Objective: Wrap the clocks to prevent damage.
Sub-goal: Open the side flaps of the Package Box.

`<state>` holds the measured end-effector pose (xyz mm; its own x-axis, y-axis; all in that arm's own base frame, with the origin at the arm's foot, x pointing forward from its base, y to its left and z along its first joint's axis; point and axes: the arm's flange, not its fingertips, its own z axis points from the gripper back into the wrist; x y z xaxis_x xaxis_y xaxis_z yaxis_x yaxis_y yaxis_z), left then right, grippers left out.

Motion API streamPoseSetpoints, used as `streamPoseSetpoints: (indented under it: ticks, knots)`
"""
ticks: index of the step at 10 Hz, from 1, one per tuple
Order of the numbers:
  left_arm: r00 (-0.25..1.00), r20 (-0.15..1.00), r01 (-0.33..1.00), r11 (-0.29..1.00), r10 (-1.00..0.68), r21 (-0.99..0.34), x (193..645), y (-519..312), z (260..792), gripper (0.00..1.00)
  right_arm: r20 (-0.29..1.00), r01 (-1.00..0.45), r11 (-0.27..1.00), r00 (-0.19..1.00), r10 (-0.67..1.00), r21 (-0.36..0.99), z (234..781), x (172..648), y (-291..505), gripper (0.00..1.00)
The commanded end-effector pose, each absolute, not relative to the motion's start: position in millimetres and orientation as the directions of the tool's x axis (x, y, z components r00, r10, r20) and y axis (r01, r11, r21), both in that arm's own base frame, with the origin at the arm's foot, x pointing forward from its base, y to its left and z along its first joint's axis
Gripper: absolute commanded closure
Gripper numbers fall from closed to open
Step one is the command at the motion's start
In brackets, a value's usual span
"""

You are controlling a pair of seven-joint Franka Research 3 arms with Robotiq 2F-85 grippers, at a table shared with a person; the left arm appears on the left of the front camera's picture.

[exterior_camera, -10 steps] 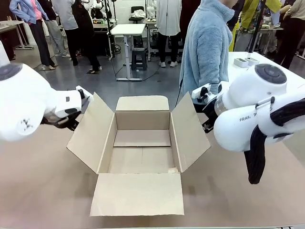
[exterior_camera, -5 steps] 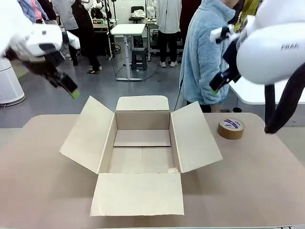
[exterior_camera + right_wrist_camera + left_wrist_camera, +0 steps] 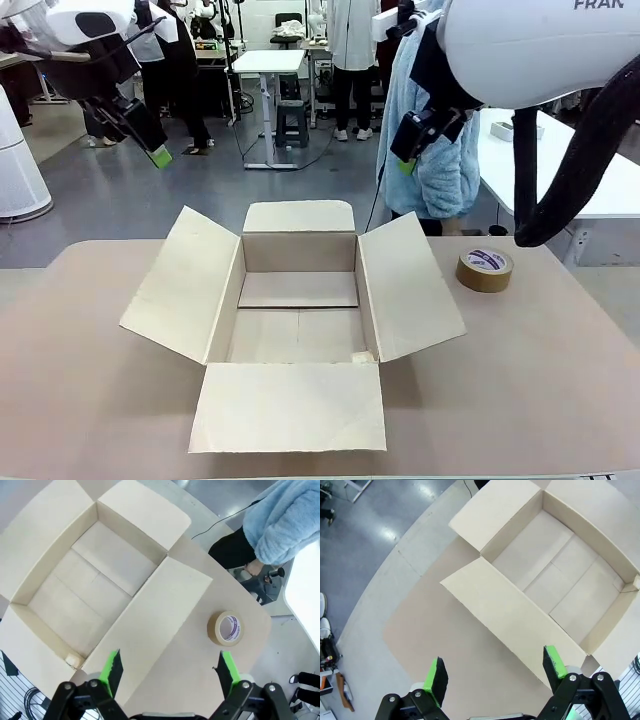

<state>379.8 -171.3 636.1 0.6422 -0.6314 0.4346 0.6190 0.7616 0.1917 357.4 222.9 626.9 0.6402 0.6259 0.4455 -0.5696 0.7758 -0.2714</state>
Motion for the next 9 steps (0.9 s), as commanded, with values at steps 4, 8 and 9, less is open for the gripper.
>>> streamPoseSetpoints:
  ticks: [4, 8, 9]
  knots:
    - [0.581, 0.454, 0.711, 0.693, -0.675, 0.119, 381, -159, 635, 0.00, 0.549, -0.652, 0.724, 0.530, 0.646, -0.223, 636, 358, 196, 0.00]
    - [0.200, 0.666, 0.977, 0.202, -0.719, -0.075, 400, -106, 659, 0.00, 0.709, -0.786, 0.618, 0.424, 0.563, -0.021, 645, 379, 128, 0.00]
    - [0.136, 0.701, 0.990, 0.120, -0.700, -0.072, 410, -89, 654, 0.00, 0.724, -0.817, 0.577, 0.410, 0.555, 0.020, 635, 389, 107, 0.00]
